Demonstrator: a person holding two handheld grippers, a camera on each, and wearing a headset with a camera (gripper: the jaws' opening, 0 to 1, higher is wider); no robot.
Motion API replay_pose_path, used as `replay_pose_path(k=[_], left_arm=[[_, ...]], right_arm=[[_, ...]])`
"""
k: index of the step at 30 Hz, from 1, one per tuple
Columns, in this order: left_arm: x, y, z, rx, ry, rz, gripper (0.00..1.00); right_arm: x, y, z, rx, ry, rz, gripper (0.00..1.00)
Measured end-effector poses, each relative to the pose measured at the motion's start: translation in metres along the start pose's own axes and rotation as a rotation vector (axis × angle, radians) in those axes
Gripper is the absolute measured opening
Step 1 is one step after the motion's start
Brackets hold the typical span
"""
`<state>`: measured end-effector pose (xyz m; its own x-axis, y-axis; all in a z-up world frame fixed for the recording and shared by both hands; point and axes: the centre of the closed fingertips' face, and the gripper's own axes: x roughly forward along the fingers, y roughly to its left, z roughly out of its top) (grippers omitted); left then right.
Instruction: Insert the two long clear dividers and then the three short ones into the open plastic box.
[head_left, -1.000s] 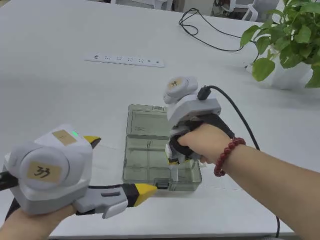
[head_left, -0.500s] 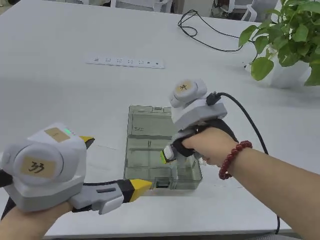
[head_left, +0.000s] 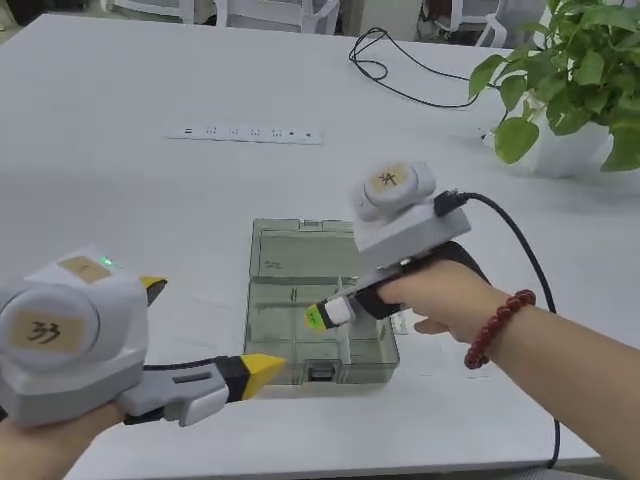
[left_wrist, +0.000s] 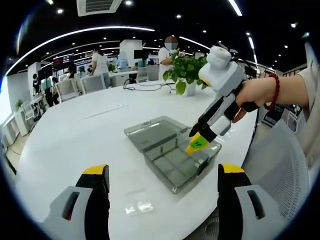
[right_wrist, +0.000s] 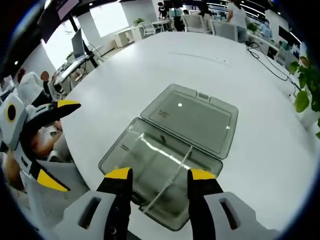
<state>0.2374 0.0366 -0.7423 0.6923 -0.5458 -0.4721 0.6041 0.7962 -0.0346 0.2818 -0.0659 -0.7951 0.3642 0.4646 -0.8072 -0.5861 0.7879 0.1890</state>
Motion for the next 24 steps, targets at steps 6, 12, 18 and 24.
replay_pose_path(k=[6,12,18,24], left_arm=[[-0.005,0.0,0.0,-0.013,0.001,0.006,0.91],[-0.011,0.002,-0.008,-0.01,0.025,0.026,0.9],[-0.015,0.004,-0.011,-0.022,0.031,0.04,0.89],[-0.02,0.003,-0.015,-0.022,0.047,0.043,0.89]], right_arm=[[-0.012,0.004,0.002,-0.018,-0.063,0.051,0.54],[-0.024,0.005,0.003,-0.039,-0.134,0.089,0.6],[-0.033,0.001,-0.004,-0.094,-0.183,0.09,0.65],[-0.04,-0.002,-0.011,-0.09,-0.221,0.108,0.68]])
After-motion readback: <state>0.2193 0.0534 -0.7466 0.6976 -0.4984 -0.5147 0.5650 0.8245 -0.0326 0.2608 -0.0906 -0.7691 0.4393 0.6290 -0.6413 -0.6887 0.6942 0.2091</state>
